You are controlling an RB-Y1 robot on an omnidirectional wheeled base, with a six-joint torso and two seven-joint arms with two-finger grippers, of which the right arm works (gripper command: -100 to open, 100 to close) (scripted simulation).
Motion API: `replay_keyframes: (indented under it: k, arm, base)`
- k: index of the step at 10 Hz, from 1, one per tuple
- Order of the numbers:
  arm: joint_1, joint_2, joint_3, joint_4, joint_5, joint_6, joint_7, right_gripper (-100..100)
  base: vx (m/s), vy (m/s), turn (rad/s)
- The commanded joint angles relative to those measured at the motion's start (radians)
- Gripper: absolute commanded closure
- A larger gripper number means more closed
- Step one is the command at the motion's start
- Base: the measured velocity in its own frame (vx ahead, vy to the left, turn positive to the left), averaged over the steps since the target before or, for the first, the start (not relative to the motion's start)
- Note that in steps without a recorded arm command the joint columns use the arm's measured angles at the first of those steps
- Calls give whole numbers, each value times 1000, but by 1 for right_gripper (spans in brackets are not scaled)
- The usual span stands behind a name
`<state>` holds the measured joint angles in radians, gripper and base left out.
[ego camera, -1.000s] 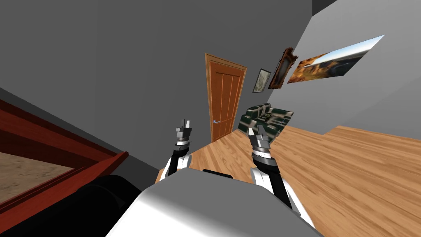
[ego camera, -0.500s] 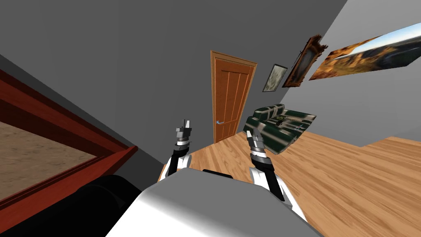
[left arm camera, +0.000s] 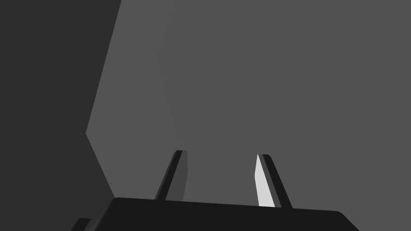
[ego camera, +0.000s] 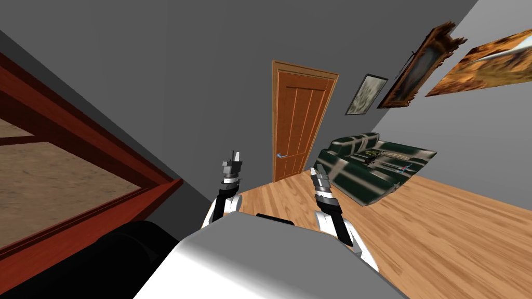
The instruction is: Pull the door open
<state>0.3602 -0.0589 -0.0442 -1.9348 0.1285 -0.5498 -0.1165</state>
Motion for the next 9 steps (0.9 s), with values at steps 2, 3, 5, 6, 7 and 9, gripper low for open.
replay_keyframes:
  k: [2, 3, 5, 6, 7, 9]
  arm:
    - [-20, -8, -16, 69, 3, -13, -9, -100]
    - [-33, -12, -26, 107, 5, -22, -14, -100]
    - [-47, -16, -36, 158, 7, -32, -19, -100]
    - [-60, -20, -46, 197, 9, -41, -24, -100]
    - [-74, -24, -56, 230, 11, -50, -29, -100]
    - [-88, -28, -66, 288, 13, -60, -34, -100]
  base:
    - [63, -34, 122]
    - [76, -46, 174]
    - [46, -24, 97]
    - [55, -34, 235]
    - [73, -55, 222]
    - [72, -53, 129]
